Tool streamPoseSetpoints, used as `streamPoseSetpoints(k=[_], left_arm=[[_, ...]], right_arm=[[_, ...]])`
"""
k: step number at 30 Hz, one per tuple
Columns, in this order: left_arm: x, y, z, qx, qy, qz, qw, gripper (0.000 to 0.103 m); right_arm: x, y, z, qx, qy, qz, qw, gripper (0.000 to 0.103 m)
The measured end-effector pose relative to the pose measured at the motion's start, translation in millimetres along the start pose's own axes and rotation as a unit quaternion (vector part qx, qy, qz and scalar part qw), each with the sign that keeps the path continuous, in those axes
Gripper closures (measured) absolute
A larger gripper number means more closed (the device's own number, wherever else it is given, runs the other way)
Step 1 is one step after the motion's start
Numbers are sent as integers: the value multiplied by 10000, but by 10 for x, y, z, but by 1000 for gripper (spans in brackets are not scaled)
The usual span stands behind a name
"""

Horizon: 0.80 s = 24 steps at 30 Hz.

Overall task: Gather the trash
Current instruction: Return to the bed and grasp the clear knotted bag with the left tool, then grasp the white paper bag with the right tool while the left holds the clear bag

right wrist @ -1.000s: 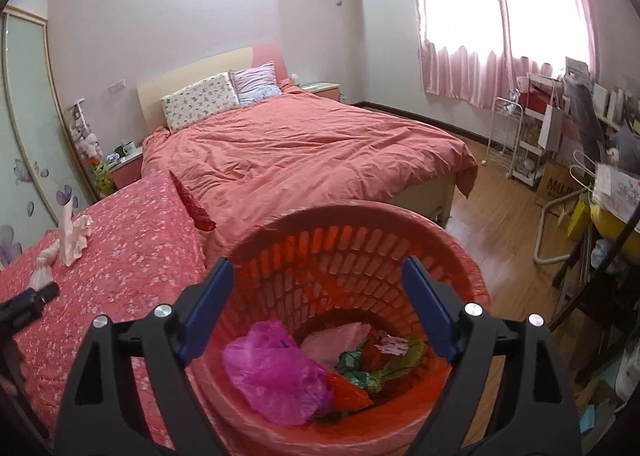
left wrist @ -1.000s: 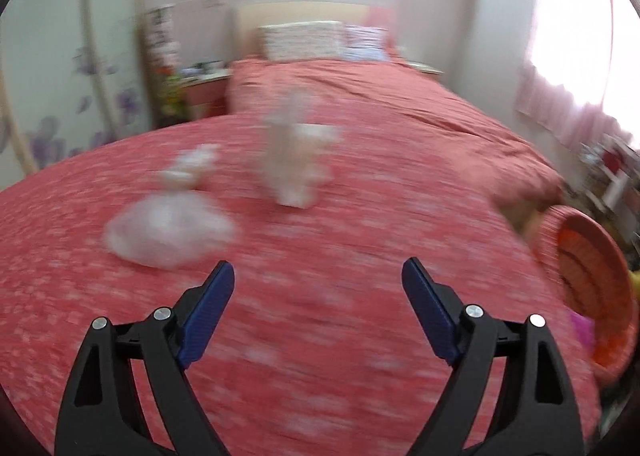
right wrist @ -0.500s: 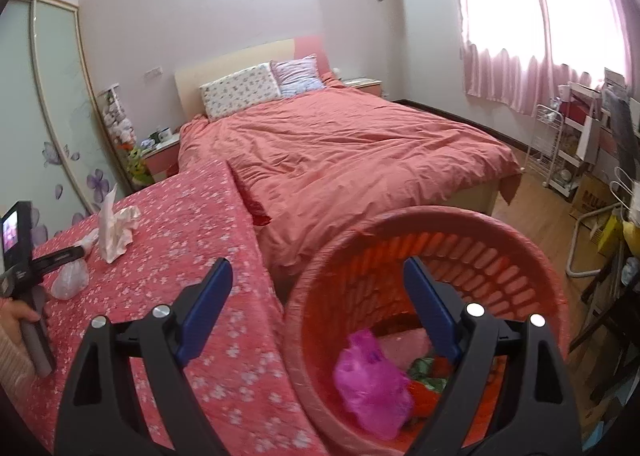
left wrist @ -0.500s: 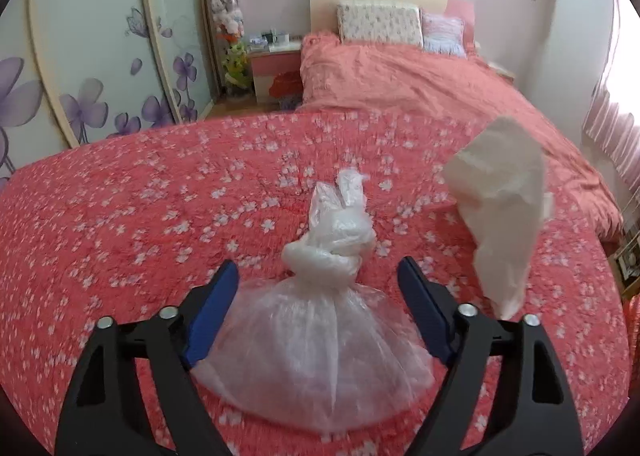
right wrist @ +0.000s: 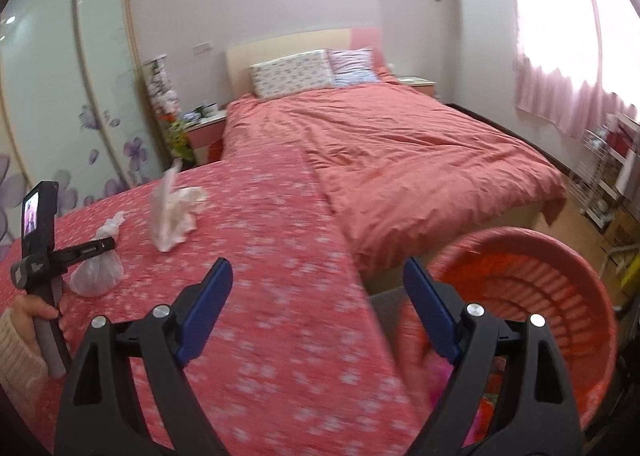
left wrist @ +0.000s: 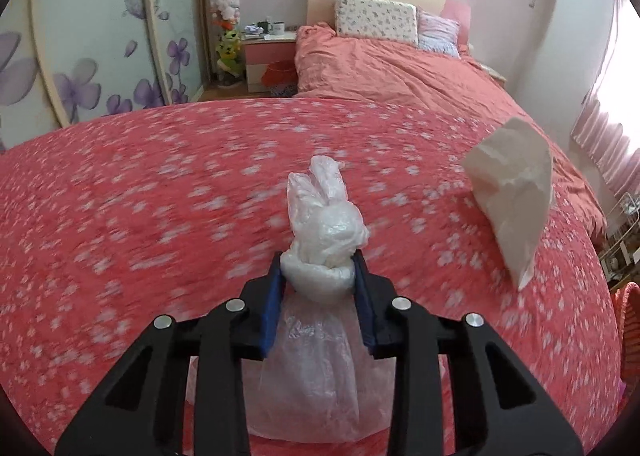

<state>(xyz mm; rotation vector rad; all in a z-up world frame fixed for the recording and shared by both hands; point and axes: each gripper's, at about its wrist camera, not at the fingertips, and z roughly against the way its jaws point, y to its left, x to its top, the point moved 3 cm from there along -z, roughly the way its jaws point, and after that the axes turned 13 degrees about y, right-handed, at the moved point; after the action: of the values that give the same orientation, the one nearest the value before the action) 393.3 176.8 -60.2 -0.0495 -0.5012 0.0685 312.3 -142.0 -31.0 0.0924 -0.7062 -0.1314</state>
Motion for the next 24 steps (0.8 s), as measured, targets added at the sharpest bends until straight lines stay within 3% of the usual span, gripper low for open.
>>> streamPoseSetpoints(k=[6,10,14,19,22,24], left_arm=[[-239,434,335,284,-322,-7,9991,70],[-298,581,454,273,-456,65,9986,70],[-325,732,512,192,-552,153,9982,70],[-314,757,480,157,-527,141,9984,70],[-307,722,447,149,-519,95,9985,70],[-303,687,420,150,-507,65,9986,70]], right_arm=[[296,843,-412,361,161,457,9982,18],[489,1310,-735,477,311,467,9973,18],[719,1663,-1155,137,487,426,9978,18],[884,1723,-1559,-127,820,126,9965,19],[882,1674,-1723,-81,1074,-39,9942,33],[864,1621,-1786,-65,1207,-85,9926,52]])
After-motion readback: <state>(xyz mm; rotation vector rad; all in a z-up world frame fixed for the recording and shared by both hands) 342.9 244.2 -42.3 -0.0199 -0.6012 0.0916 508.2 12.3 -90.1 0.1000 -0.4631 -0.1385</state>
